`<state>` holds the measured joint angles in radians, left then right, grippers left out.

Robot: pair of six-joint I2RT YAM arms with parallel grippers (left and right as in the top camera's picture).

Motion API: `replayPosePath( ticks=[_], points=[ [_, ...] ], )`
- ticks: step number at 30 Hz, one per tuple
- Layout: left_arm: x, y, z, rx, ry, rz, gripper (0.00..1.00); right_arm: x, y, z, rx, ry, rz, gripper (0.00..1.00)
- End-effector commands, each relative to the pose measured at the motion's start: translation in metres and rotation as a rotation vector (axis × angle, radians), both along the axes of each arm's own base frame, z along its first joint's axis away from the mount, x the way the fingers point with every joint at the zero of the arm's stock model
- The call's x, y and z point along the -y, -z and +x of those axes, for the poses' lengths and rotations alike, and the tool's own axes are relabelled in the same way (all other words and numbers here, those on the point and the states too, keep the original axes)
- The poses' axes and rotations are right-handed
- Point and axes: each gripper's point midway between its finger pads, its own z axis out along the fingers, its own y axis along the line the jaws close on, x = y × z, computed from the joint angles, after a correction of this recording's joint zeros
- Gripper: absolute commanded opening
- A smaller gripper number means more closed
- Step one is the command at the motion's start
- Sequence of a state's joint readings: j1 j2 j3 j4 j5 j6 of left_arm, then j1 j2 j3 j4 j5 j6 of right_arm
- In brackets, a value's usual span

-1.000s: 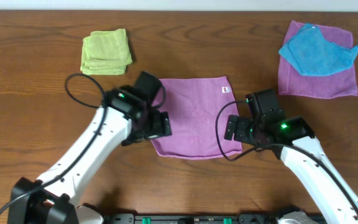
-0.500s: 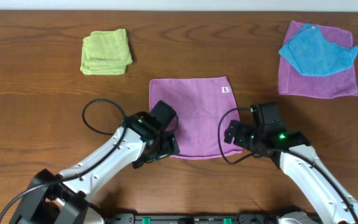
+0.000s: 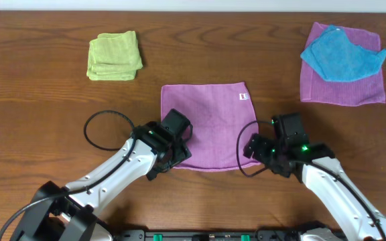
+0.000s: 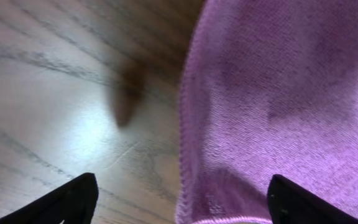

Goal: Fold the cloth

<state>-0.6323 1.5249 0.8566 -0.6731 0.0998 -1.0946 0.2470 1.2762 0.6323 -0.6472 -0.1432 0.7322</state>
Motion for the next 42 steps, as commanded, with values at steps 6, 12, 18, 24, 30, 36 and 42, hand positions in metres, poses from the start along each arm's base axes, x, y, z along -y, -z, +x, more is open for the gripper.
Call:
replayPosePath(
  ticks=[6, 12, 18, 24, 30, 36, 42],
  points=[
    [-0.01, 0.004, 0.004, 0.019, -0.104, 0.046, 0.29, 0.016, 0.005, -0.002, -0.011, 0.076, -0.073, 0.92],
    [-0.01, 0.004, 0.005, 0.023, -0.111, 0.046, 0.23, 0.02, 0.005, -0.001, -0.004, 0.081, -0.093, 0.91],
    [-0.009, 0.004, 0.005, 0.025, -0.121, 0.043, 0.23, 0.02, 0.005, -0.001, -0.003, 0.081, -0.096, 0.91],
    [-0.003, 0.009, 0.004, 0.035, -0.098, 0.046, 0.22, 0.014, 0.005, 0.003, 0.017, 0.06, -0.067, 0.92],
    [-0.001, 0.014, 0.003, 0.025, -0.095, 0.052, 0.07, 0.008, 0.011, -0.003, 0.004, 0.038, -0.034, 0.88],
    [-0.002, 0.017, 0.002, 0.018, -0.094, 0.059, 0.06, 0.004, 0.018, -0.011, -0.024, 0.058, -0.004, 0.72],
    [-0.001, 0.017, 0.003, 0.022, -0.093, 0.056, 0.06, 0.005, 0.018, -0.01, -0.03, 0.119, 0.006, 0.29]
  ],
)
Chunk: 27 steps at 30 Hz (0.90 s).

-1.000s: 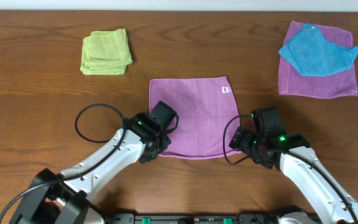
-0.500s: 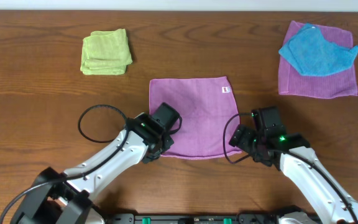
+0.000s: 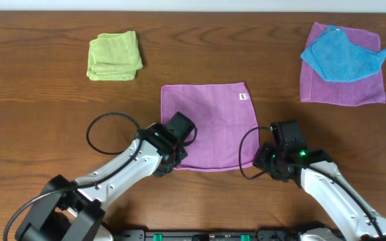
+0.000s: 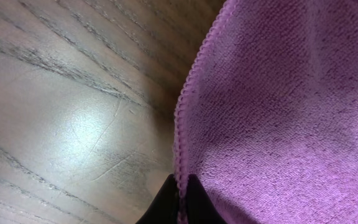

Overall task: Fold the cloth
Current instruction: 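Grasp the purple cloth's bottom corners with both grippers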

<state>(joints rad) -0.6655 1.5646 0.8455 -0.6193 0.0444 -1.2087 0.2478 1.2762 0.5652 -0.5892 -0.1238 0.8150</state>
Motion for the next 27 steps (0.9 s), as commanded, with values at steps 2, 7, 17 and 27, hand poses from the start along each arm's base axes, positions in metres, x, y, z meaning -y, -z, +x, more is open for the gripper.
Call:
replayPosePath(
  ticks=[2, 7, 17, 27],
  points=[
    [-0.004, 0.005, -0.001, -0.002, -0.006, 0.025, 0.06, 0.001, 0.002, -0.001, -0.012, 0.052, 0.001, 0.33],
    [-0.004, 0.005, -0.001, -0.002, -0.006, 0.025, 0.06, -0.002, 0.005, -0.004, -0.028, 0.078, 0.002, 0.33],
    [-0.004, 0.005, -0.001, -0.002, -0.002, 0.025, 0.06, -0.004, 0.017, 0.004, -0.011, 0.135, -0.038, 0.31],
    [-0.004, 0.005, -0.001, -0.001, 0.013, 0.027, 0.06, -0.005, 0.017, 0.008, 0.003, 0.136, -0.034, 0.02]
  ],
)
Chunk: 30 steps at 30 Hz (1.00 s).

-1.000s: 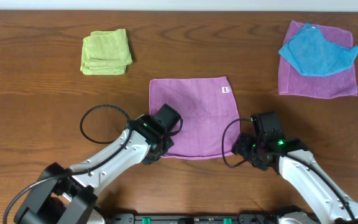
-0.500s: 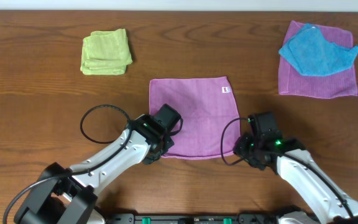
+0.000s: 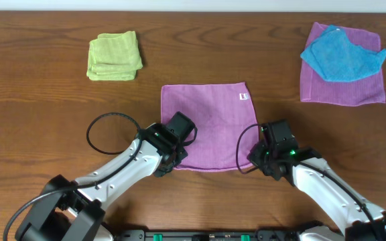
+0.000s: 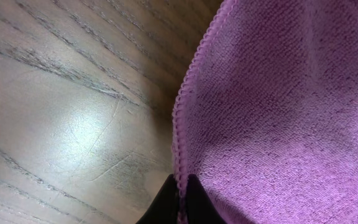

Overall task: Fold the cloth
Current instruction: 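Grasp the purple cloth's bottom corners with both grippers, then lift the bottom edge and fold it up onto the top edge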

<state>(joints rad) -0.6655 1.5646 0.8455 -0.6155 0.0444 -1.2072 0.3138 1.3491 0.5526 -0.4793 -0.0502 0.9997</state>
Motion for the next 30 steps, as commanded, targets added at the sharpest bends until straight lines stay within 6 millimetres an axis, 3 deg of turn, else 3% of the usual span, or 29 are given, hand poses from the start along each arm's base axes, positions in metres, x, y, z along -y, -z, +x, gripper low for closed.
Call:
replayPosePath(
  ticks=[1, 5, 8, 12, 20, 30],
  points=[
    [-0.004, 0.005, -0.002, -0.003, 0.016, 0.029, 0.06, 0.002, 0.004, -0.004, -0.012, 0.005, -0.018, 0.02],
    [-0.002, 0.005, 0.001, 0.008, 0.031, 0.022, 0.06, 0.002, 0.004, -0.004, -0.011, -0.017, -0.024, 0.02],
    [0.011, 0.0, 0.007, 0.033, 0.094, -0.032, 0.06, 0.001, 0.0, -0.002, 0.006, -0.079, -0.034, 0.02],
    [0.016, -0.009, 0.015, 0.059, 0.156, -0.033, 0.06, -0.002, -0.013, 0.006, 0.046, -0.101, -0.03, 0.01],
    [0.01, -0.018, 0.019, 0.062, 0.151, 0.013, 0.06, -0.01, -0.055, 0.033, 0.201, -0.132, -0.008, 0.02],
    [0.0, -0.034, 0.045, 0.152, 0.141, 0.077, 0.06, -0.006, -0.071, 0.06, 0.337, -0.12, -0.053, 0.01]
  ],
)
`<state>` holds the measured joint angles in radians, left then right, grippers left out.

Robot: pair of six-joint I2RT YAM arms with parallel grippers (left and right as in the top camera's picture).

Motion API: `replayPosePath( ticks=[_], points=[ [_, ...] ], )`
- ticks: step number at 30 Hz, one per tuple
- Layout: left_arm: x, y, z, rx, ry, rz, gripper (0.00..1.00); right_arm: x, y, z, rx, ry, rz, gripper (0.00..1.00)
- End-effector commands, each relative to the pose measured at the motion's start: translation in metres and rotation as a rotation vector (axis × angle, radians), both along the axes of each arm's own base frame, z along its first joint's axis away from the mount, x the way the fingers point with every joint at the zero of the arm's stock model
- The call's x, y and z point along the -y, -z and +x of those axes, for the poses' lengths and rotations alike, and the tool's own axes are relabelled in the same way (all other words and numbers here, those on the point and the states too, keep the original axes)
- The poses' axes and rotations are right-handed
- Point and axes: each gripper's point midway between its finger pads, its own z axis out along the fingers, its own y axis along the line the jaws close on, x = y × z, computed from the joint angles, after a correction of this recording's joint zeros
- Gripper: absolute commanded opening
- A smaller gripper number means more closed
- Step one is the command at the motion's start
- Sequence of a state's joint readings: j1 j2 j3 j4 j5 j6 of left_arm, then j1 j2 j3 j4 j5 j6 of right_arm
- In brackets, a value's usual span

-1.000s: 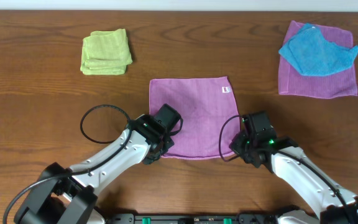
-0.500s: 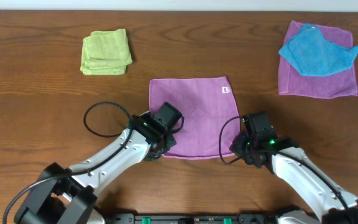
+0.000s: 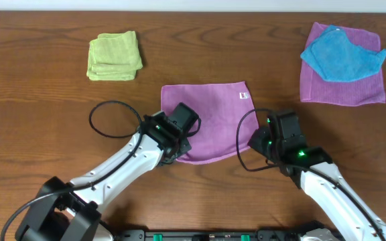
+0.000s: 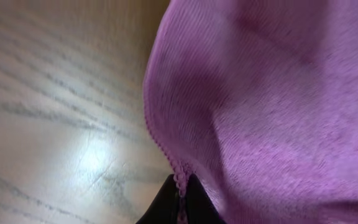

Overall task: Fold the cloth
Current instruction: 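Lift the bottom edge and fold it up onto the top edge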

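A purple cloth (image 3: 210, 110) lies in the middle of the wooden table (image 3: 45, 107), a white tag (image 3: 243, 97) near its far right corner. Its near edge is raised and sags in a curve between the two arms. My left gripper (image 3: 173, 151) is shut on the near left corner; in the left wrist view the hem runs down between the closed fingertips (image 4: 180, 186) and the cloth (image 4: 272, 106) hangs above the wood. At the near right corner my right gripper (image 3: 252, 142) appears shut on the cloth.
A folded green cloth (image 3: 114, 56) lies at the far left. At the far right a blue cloth (image 3: 344, 52) rests on another purple cloth (image 3: 344, 92). A black cable loop (image 3: 112, 120) hangs beside the left arm.
Both grippers have moved away from the near table edge and the cloth's near edge has come up off the wood, sagging between them. The left gripper stays shut on its corner.
The left gripper stood open around the near left corner while the right one was beside the near right corner. Then the left was shut on the hem, with the cloth flat, and the right closed in on its corner. Now both near corners are lifted.
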<state>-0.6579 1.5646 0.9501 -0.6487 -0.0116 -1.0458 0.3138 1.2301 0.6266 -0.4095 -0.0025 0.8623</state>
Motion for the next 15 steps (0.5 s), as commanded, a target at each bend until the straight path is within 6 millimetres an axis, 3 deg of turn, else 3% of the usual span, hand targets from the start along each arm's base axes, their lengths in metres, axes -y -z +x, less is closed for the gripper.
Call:
replayPosePath(
  ticks=[1, 9, 15],
  points=[
    [-0.01, -0.008, 0.019, 0.062, -0.01, 0.05, 0.06, 0.001, -0.013, 0.014, 0.073, -0.007, -0.035, 0.02],
    [-0.027, -0.012, 0.042, 0.132, -0.08, 0.07, 0.06, 0.008, -0.031, 0.038, 0.206, 0.022, -0.08, 0.02],
    [-0.009, -0.021, 0.074, 0.257, -0.042, 0.005, 0.06, 0.005, -0.033, 0.048, 0.238, 0.025, -0.068, 0.02]
  ],
)
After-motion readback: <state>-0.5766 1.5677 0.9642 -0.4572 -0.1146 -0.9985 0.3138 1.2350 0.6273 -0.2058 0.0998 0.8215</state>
